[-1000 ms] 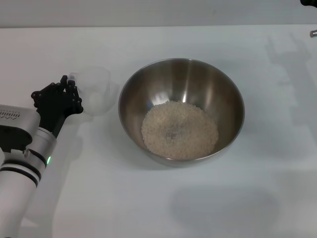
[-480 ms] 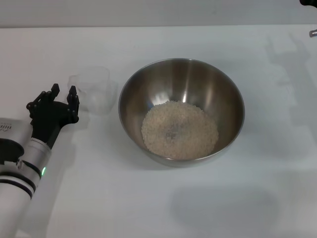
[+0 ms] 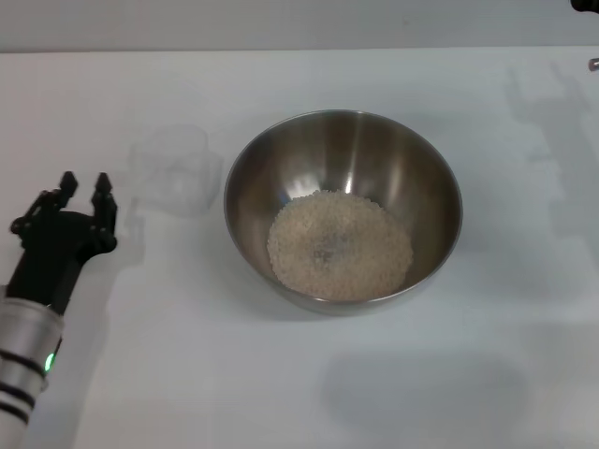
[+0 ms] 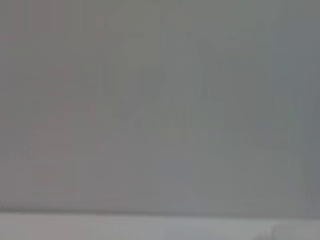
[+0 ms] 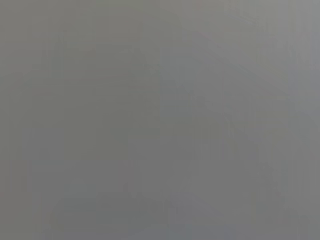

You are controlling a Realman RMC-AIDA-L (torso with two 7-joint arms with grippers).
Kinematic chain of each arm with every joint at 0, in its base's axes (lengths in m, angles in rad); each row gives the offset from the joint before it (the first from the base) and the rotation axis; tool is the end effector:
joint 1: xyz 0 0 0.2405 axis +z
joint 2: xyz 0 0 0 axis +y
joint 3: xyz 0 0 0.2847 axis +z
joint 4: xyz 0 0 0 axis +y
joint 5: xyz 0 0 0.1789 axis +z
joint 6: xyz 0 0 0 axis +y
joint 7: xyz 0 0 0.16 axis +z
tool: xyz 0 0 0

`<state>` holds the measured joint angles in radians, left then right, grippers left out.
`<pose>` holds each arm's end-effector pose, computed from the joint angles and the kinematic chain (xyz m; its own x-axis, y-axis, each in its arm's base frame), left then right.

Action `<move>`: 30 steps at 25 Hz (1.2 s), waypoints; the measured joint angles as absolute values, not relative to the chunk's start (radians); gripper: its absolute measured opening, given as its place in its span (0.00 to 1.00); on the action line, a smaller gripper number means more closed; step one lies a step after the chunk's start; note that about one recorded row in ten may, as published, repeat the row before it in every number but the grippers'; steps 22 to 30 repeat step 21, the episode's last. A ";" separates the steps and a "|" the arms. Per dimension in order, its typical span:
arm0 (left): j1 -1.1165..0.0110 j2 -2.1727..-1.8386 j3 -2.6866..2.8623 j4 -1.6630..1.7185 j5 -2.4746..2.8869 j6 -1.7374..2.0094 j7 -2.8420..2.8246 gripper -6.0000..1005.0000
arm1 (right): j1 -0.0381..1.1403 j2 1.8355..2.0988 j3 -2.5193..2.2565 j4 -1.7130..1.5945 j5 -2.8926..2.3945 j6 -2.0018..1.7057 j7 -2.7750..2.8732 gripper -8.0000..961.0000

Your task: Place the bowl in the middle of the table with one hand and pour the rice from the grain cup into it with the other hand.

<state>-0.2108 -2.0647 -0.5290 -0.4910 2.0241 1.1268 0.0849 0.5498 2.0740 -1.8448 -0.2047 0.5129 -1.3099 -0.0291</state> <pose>-0.3271 0.2737 -0.0573 0.6747 0.0636 0.7353 0.7347 -0.1523 -0.6610 0.2640 0.3853 0.0346 0.7400 0.3789 -0.5558 -0.5701 -0.0854 -0.8172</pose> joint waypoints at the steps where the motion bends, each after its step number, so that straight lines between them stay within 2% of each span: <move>1: -0.211 -2.065 -0.529 -0.491 2.024 1.127 0.085 0.39 | 0.550 2.074 -1.845 -0.205 0.513 -1.310 -0.029 0.64; 6: -0.175 -2.071 -0.518 -0.461 2.043 1.280 0.083 0.41 | 0.542 2.074 -1.842 -0.206 0.512 -1.310 -0.023 0.64; 15: -0.205 -2.073 -0.511 -0.435 2.045 1.393 0.083 0.45 | 0.519 2.080 -1.845 -0.208 0.508 -1.311 -0.020 0.64; 17: -0.221 -2.073 -0.511 -0.429 2.044 1.394 0.082 0.62 | 0.515 2.081 -1.847 -0.208 0.508 -1.311 -0.020 0.64; 30: -0.235 -2.074 -0.511 -0.426 2.042 1.395 0.082 0.62 | 0.505 2.085 -1.851 -0.208 0.508 -1.312 -0.019 0.64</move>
